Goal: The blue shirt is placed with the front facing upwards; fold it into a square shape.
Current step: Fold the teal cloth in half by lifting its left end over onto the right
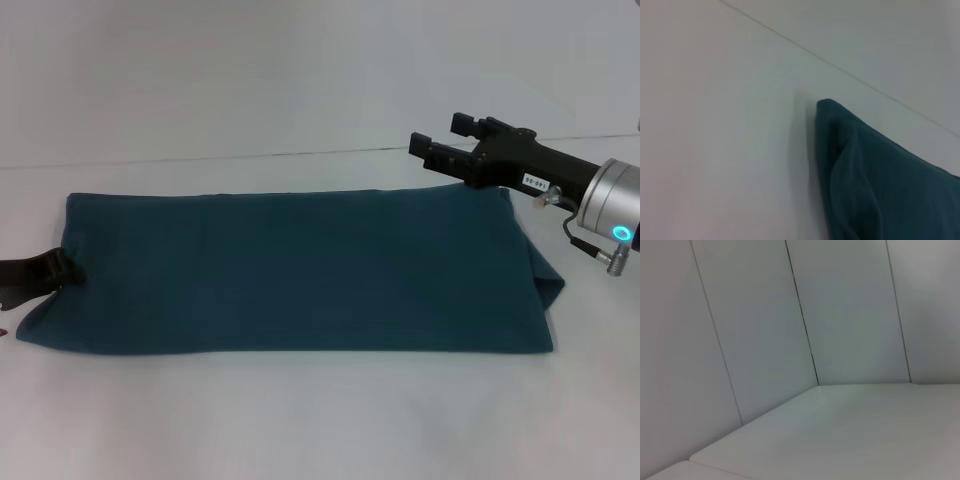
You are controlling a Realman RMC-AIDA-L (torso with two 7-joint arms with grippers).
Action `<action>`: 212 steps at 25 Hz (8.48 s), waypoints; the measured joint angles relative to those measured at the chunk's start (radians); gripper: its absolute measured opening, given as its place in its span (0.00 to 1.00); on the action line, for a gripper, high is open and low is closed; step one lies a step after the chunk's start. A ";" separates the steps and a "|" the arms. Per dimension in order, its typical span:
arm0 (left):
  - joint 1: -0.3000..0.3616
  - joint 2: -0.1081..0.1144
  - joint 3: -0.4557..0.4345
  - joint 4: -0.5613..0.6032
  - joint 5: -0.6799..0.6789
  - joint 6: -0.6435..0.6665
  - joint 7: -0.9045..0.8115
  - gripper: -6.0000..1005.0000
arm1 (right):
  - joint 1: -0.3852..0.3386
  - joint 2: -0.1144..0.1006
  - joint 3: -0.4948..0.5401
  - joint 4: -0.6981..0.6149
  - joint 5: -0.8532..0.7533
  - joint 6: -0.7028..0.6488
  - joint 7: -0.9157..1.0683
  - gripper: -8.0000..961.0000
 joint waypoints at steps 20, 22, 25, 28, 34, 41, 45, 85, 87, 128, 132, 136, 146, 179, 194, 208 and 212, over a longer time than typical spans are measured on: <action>0.016 -0.069 -0.004 -0.168 -0.012 0.056 0.027 0.06 | -0.007 -0.002 -0.079 0.003 0.000 0.004 0.003 0.92; 0.017 -0.072 -0.003 -0.172 -0.012 0.058 0.028 0.06 | -0.007 -0.002 -0.081 0.004 0.002 0.005 0.003 0.92; 0.017 -0.075 -0.003 -0.172 -0.012 0.061 0.037 0.06 | -0.007 -0.002 -0.087 0.008 0.002 0.006 0.003 0.92; 0.018 -0.084 -0.006 -0.176 -0.017 0.070 0.054 0.06 | -0.002 -0.002 -0.110 0.018 0.000 0.014 0.003 0.92; 0.026 -0.098 -0.001 -0.216 -0.048 0.100 0.068 0.06 | 0.005 -0.001 -0.171 0.033 0.002 0.042 0.003 0.92; 0.027 -0.116 0.000 -0.250 -0.049 0.127 0.068 0.06 | 0.021 0.001 -0.213 0.063 0.004 0.087 0.002 0.92; 0.025 -0.126 0.000 -0.279 -0.052 0.152 0.068 0.06 | 0.036 0.002 -0.239 0.089 0.006 0.119 -0.002 0.92; 0.122 -0.110 -0.012 -0.382 -0.302 0.326 0.162 0.06 | 0.168 0.008 -0.297 0.270 0.038 0.325 -0.101 0.92; 0.136 -0.105 -0.013 -0.382 -0.303 0.322 0.163 0.06 | 0.161 0.007 -0.297 0.267 0.047 0.326 -0.101 0.92; 0.226 -0.045 -0.014 -0.354 -0.290 0.265 0.196 0.06 | 0.140 0.006 -0.296 0.265 0.050 0.328 -0.094 0.92; 0.226 -0.020 -0.017 -0.316 -0.290 0.251 0.206 0.06 | 0.140 0.007 -0.296 0.265 0.050 0.328 -0.094 0.92; 0.226 -0.011 -0.032 -0.304 -0.288 0.241 0.218 0.06 | 0.140 0.008 -0.296 0.265 0.052 0.330 -0.094 0.92; 0.230 0.011 -0.040 -0.279 -0.288 0.217 0.224 0.06 | 0.140 0.006 -0.296 0.265 0.073 0.337 -0.100 0.92; 0.132 -0.064 -0.054 -0.320 -0.414 0.357 0.278 0.06 | 0.082 0.000 -0.212 0.230 0.073 0.401 -0.099 0.92; 0.057 -0.148 -0.038 -0.354 -0.483 0.415 0.271 0.06 | 0.004 -0.005 -0.149 0.164 0.073 0.399 -0.101 0.92; 0.015 -0.187 0.110 -0.276 -0.484 0.282 0.266 0.06 | -0.007 -0.005 -0.146 0.161 0.073 0.391 -0.104 0.92; -0.014 -0.189 0.155 -0.241 -0.484 0.239 0.265 0.06 | -0.007 -0.003 -0.146 0.161 0.073 0.391 -0.115 0.92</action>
